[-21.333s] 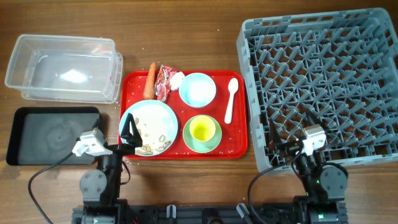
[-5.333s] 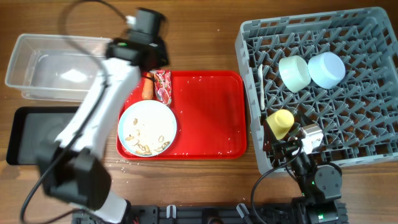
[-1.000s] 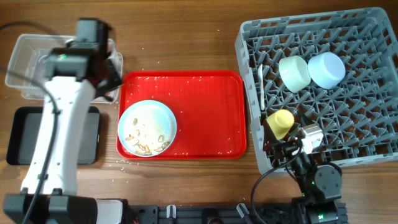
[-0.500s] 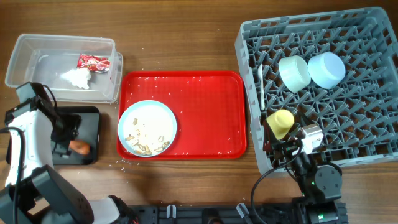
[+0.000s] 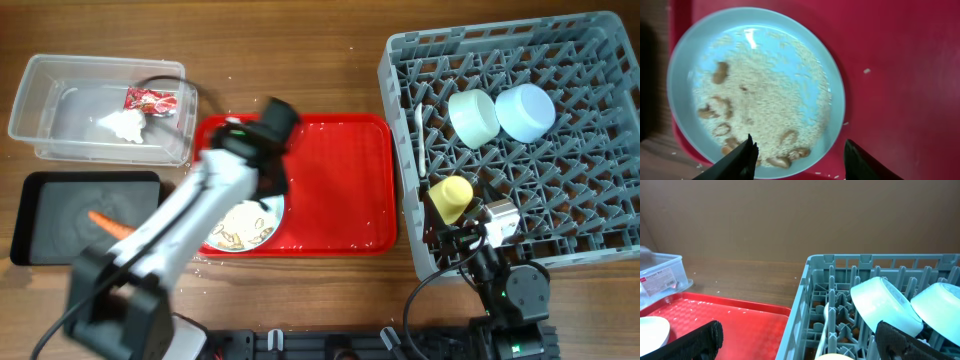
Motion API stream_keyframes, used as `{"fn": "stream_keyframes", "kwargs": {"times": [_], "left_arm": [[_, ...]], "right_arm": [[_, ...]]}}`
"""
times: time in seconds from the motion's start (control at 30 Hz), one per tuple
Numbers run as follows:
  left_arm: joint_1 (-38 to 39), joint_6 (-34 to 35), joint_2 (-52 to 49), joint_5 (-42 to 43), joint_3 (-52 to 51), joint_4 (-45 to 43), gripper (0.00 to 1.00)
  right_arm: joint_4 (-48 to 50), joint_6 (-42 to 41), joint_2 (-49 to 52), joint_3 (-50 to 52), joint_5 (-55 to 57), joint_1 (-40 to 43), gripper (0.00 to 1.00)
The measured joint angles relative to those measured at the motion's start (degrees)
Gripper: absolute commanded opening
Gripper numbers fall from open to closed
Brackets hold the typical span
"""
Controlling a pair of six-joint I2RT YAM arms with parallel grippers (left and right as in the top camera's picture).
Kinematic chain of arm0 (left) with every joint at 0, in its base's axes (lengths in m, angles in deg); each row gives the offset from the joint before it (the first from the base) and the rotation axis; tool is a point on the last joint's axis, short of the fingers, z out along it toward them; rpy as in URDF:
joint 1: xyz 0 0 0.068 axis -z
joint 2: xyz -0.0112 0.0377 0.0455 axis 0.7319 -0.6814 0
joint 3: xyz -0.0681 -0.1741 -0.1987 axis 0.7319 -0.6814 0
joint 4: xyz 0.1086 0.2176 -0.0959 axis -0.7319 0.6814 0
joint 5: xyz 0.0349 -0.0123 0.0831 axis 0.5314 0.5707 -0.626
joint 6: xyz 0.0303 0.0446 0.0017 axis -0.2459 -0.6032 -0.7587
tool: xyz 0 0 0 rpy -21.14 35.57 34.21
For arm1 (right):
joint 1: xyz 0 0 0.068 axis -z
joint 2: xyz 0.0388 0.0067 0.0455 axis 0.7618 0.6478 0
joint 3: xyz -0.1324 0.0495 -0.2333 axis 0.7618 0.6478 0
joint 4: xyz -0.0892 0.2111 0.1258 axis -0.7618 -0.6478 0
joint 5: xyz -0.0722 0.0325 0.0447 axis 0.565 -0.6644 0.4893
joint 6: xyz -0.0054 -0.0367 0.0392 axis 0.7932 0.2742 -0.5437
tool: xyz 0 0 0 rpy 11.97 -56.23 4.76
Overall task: Sort waste into correct bins and load items into the dishwasher rack
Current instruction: 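Grasp the rim of the light-blue plate with the left gripper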
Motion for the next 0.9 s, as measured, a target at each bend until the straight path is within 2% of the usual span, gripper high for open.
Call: {"fn": "stream_keyframes", "kwargs": {"times": [0.03, 0.13, 0.43, 0.53, 0.67, 0.77, 0.9], "left_arm": [[2.5, 0.0, -2.6, -0.9, 0.0, -0.7, 0.40], [4.9, 1.1, -9.6, -2.1, 0.0, -2.6, 0.24], [6.5, 1.7, -16.7, -2.5, 0.0, -5.9, 0.12], [7.2, 1.7, -16.8, -2.8, 0.1, -4.0, 0.14], [7.3, 1.7, -16.2, -4.8, 3.8, 4.7, 0.24], [7.5, 1.7, -12.9, -5.7, 6.6, 3.3, 0.25], [7.8, 1.7, -12.3, -5.3, 3.7, -4.1, 0.25]], "right_arm": [[0.0, 0.0, 0.0, 0.0, 0.0, 0.0, 1.00], [0.0, 0.0, 0.0, 0.0, 0.0, 0.0, 1.00], [0.0, 0.0, 0.0, 0.0, 0.0, 0.0, 1.00], [0.0, 0.0, 0.0, 0.0, 0.0, 0.0, 1.00], [0.0, 0.0, 0.0, 0.0, 0.0, 0.0, 1.00], [0.0, 0.0, 0.0, 0.0, 0.0, 0.0, 1.00], [0.0, 0.0, 0.0, 0.0, 0.0, 0.0, 1.00]]}}
